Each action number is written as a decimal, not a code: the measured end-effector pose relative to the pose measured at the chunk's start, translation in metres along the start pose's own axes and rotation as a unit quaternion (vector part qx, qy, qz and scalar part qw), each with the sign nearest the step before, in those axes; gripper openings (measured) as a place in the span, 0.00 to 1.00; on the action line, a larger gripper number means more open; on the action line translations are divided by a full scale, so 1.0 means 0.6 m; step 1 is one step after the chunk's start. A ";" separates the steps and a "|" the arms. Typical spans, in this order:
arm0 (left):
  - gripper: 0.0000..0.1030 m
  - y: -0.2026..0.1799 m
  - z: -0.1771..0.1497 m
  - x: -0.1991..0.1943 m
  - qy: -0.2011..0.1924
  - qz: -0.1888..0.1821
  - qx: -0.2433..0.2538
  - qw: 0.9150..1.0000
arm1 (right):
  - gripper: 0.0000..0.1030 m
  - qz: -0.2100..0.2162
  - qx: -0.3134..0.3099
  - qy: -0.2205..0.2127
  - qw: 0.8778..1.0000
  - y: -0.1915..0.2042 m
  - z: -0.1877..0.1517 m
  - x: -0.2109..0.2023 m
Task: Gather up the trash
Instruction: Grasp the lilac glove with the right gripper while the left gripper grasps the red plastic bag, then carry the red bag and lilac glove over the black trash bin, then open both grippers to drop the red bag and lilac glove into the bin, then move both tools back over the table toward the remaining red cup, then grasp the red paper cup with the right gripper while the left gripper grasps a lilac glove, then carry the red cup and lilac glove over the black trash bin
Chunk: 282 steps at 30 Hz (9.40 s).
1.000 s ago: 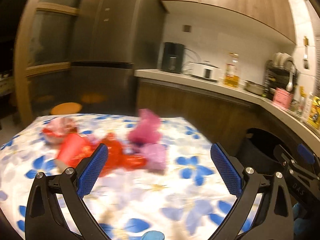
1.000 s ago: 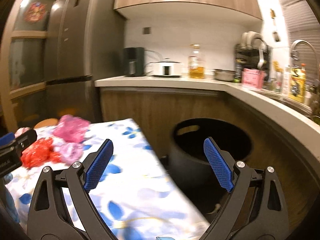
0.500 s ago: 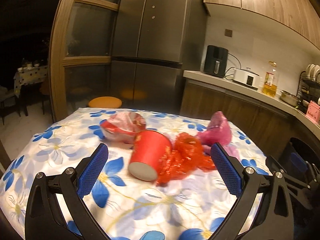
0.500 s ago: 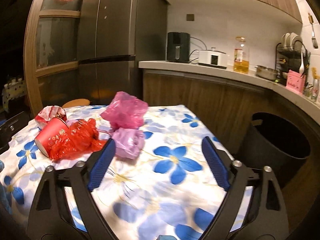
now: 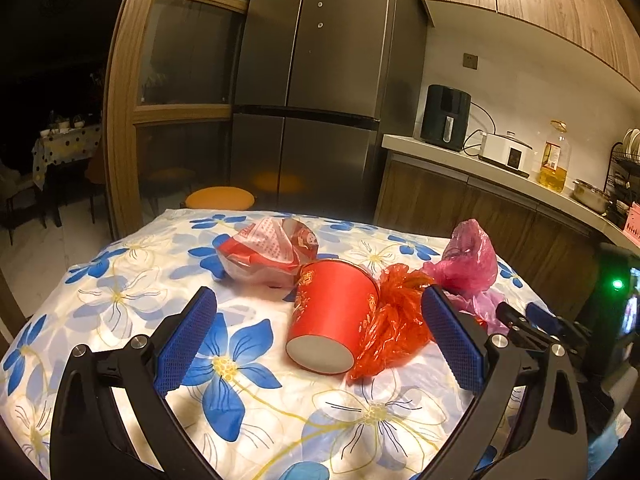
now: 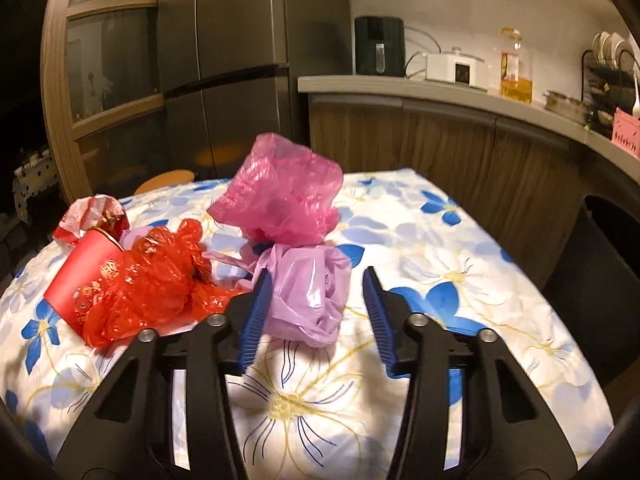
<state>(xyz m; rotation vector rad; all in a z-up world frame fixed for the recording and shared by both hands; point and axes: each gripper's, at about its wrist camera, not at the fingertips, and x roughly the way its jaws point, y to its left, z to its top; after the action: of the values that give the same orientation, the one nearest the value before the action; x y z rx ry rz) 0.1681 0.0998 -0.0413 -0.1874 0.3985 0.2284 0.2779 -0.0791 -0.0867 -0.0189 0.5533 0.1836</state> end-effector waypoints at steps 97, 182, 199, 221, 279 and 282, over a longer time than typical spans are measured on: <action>0.09 -0.580 0.005 -0.057 0.026 -0.389 0.136 0.911 | 0.02 -0.172 0.131 -0.187 0.958 -0.465 0.026 -0.350; 0.95 0.186 -0.033 -0.139 -0.031 0.055 -0.095 0.993 | 0.90 0.135 0.041 0.057 0.988 0.252 -0.005 -0.028; 0.95 0.215 -0.031 -0.132 -0.028 0.043 -0.108 0.993 | 0.61 0.126 0.036 0.103 0.986 0.259 0.002 0.021; 0.95 0.031 -0.017 -0.042 0.017 -0.029 -0.014 0.999 | 0.61 0.123 -0.009 0.055 0.991 -0.017 -0.079 -0.184; 0.05 -0.593 0.065 -0.079 -0.007 -0.324 0.152 0.934 | 0.61 -0.107 0.161 -0.193 0.962 -0.476 0.056 -0.381; 0.05 -0.624 0.056 -0.077 -0.003 -0.328 0.162 0.931 | 0.61 -0.110 0.166 -0.190 0.961 -0.493 0.054 -0.377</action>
<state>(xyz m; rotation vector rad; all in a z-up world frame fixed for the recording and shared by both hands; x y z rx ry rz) 0.2347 -0.2594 0.0582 0.0126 0.3420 -0.4968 0.1587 -0.4058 0.0498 0.2756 0.1893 -0.1243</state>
